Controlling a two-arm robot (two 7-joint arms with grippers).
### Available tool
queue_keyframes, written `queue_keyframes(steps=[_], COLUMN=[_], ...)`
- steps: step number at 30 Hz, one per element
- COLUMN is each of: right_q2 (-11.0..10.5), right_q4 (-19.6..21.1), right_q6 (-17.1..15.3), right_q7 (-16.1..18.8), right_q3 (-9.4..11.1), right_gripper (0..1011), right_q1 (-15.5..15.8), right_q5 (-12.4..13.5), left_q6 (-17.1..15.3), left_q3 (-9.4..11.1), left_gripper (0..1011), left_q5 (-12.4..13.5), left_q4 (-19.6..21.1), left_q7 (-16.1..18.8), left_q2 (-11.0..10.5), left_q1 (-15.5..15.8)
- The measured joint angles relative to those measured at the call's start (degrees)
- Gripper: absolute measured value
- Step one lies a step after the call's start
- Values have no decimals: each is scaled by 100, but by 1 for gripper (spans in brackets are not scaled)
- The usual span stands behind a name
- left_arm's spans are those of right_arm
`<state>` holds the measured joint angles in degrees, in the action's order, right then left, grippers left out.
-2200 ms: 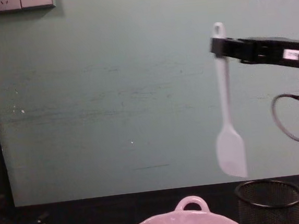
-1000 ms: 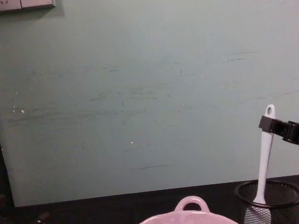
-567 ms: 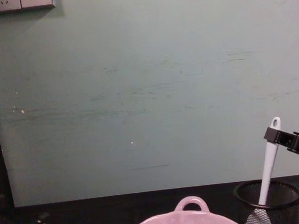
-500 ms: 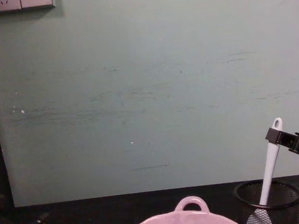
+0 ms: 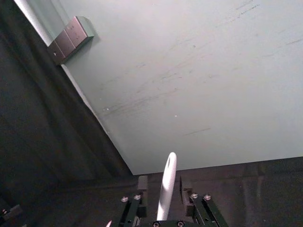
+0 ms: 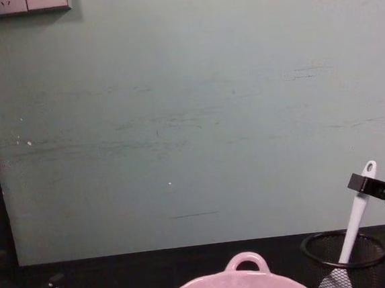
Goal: Use the one hand to pick up the spoon and stir the clear water in the bowl.
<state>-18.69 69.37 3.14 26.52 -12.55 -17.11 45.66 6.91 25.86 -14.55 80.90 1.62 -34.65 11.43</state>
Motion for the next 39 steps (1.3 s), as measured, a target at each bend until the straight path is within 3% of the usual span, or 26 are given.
queue_keyframes(steps=[11, 16, 22, 26, 31, 39], right_q2=[-94, -232, -429, -577, -717, -820], right_q4=[322, 822, 1225, 1342, 1316, 893], right_q6=[-46, -99, -72, -44, -74, 22], right_q7=[-130, -268, -480, -793, -1200, -1677], right_q3=[50, 137, 250, 281, 243, -113], right_gripper=[737, 916, 1002, 1002, 1002, 1002], right_q1=[315, 774, 1096, 1147, 1047, 607], right_q5=[65, 152, 95, -258, -895, -2126], left_q6=[0, 0, 0, 0, 0, 0], left_q3=[0, 0, 0, 0, 0, 0], left_gripper=[1011, 1011, 1011, 1011, 1011, 1011], left_q5=[0, 0, 0, 0, 0, 0], left_q4=[0, 0, 0, 0, 0, 0], left_q7=[0, 0, 0, 0, 0, 0], left_q2=[0, 0, 0, 0, 0, 0], left_q1=[0, 0, 0, 0, 0, 0])
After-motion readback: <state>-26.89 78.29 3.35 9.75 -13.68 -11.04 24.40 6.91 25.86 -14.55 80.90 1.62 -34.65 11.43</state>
